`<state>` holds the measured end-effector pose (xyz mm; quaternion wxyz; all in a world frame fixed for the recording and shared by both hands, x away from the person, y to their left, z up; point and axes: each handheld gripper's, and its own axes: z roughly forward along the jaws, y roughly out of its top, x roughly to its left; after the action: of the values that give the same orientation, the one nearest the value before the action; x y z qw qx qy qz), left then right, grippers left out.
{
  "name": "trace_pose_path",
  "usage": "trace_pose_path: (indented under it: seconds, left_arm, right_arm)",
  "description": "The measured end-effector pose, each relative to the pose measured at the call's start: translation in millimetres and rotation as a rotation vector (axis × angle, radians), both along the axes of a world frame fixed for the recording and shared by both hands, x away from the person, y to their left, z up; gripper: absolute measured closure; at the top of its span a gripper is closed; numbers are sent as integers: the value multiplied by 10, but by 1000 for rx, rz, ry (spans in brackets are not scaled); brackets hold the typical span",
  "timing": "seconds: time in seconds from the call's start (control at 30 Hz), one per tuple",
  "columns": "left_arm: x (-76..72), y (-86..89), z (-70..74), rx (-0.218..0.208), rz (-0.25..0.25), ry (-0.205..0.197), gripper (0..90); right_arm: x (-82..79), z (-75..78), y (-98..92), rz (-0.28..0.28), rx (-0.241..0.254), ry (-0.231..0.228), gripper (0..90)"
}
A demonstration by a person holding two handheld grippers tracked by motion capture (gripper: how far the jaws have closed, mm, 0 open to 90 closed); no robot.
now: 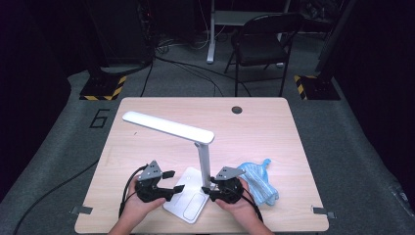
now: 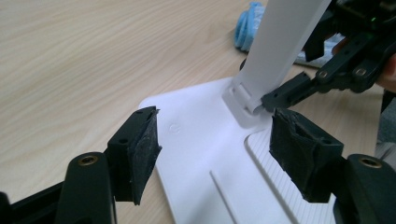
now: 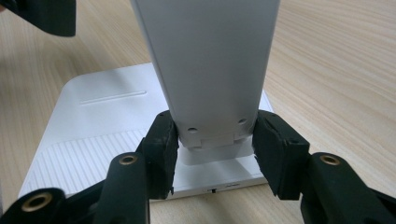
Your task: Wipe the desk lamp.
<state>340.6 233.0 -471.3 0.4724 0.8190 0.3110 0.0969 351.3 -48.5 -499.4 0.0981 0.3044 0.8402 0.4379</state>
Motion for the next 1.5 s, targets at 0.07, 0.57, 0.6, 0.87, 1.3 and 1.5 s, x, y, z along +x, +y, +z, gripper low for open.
trace_pose_path:
  seconds: [0.07, 0.57, 0.6, 0.87, 1.3, 1.5]
  left_arm:
    - [-5, 25, -40, -3, 12, 4, 304]
    - [24, -14, -315, 55, 50, 56, 273]
    - [22, -17, -332, 59, 54, 68, 272]
    - [15, -65, -418, 67, 71, 102, 237]
    - [-14, -162, -522, 85, 69, 121, 217]
    - [-39, -166, -537, 67, 70, 128, 211]
  right_arm:
    - [9, 4, 5, -9, 0, 8, 511]
    - [132, -14, -41, -77, 19, 24, 587]
    - [134, -14, -42, -70, 25, 23, 570]
    - [4, 17, -78, -47, 17, 13, 490]
    - [-257, -87, -61, -4, -6, 30, 451]
    - [-347, -126, 6, 31, -23, 27, 432]
